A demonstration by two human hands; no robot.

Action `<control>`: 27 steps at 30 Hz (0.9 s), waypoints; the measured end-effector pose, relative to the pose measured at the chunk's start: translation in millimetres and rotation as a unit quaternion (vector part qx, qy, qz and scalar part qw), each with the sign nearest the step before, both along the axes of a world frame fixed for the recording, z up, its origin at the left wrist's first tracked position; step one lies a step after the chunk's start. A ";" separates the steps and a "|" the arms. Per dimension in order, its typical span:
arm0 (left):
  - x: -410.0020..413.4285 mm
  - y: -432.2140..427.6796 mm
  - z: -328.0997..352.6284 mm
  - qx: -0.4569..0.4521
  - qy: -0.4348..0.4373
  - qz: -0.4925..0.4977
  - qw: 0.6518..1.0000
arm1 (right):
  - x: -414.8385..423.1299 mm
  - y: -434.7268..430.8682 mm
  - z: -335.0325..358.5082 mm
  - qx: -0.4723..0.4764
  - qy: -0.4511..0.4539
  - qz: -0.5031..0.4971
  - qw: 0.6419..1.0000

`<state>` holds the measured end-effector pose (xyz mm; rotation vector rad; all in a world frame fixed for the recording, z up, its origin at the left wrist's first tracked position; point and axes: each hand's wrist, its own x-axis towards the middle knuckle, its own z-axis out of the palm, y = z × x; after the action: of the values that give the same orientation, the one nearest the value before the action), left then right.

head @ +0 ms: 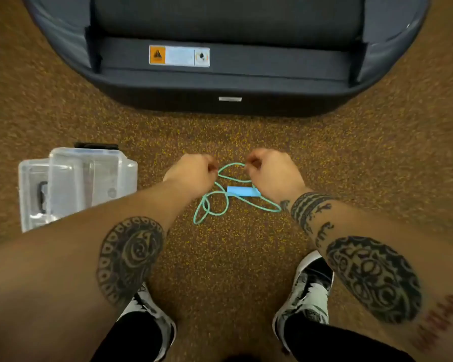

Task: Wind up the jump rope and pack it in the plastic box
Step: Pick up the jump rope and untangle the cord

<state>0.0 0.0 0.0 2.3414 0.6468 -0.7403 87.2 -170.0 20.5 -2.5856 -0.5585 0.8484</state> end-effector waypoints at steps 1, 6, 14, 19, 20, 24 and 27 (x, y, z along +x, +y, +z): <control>-3.2 -0.8 -15.0 0.001 0.001 0.001 1.000 | -4.0 -0.5 -19.4 0.001 0.002 0.006 1.000; -16.5 -13.0 -84.4 0.016 0.026 -0.022 0.999 | -25.7 -1.7 -94.5 -0.075 0.046 0.076 0.993; -53.6 -40.3 -157.3 0.063 0.003 -0.089 0.994 | -51.4 -28.2 -168.9 -0.161 -0.035 0.208 0.964; -43.7 -44.0 -153.4 0.016 -0.058 -0.040 0.997 | -47.6 -26.7 -164.0 -0.123 -0.031 0.165 0.978; -38.4 -43.8 -146.6 0.005 -0.068 -0.027 0.997 | -44.5 -25.6 -158.6 -0.111 -0.018 0.151 0.982; -11.7 -32.2 -104.2 -0.033 -0.090 0.032 0.995 | -25.0 -20.9 -126.8 -0.042 -0.002 0.078 0.996; 4.7 -19.3 -62.2 -0.048 -0.128 0.039 0.990 | -8.1 -17.9 -91.8 -0.011 -0.009 0.051 0.999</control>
<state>4.7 -19.3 -62.2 2.2577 0.5728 -0.4174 79.1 -188.0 -71.3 -2.6057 -0.6939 0.8692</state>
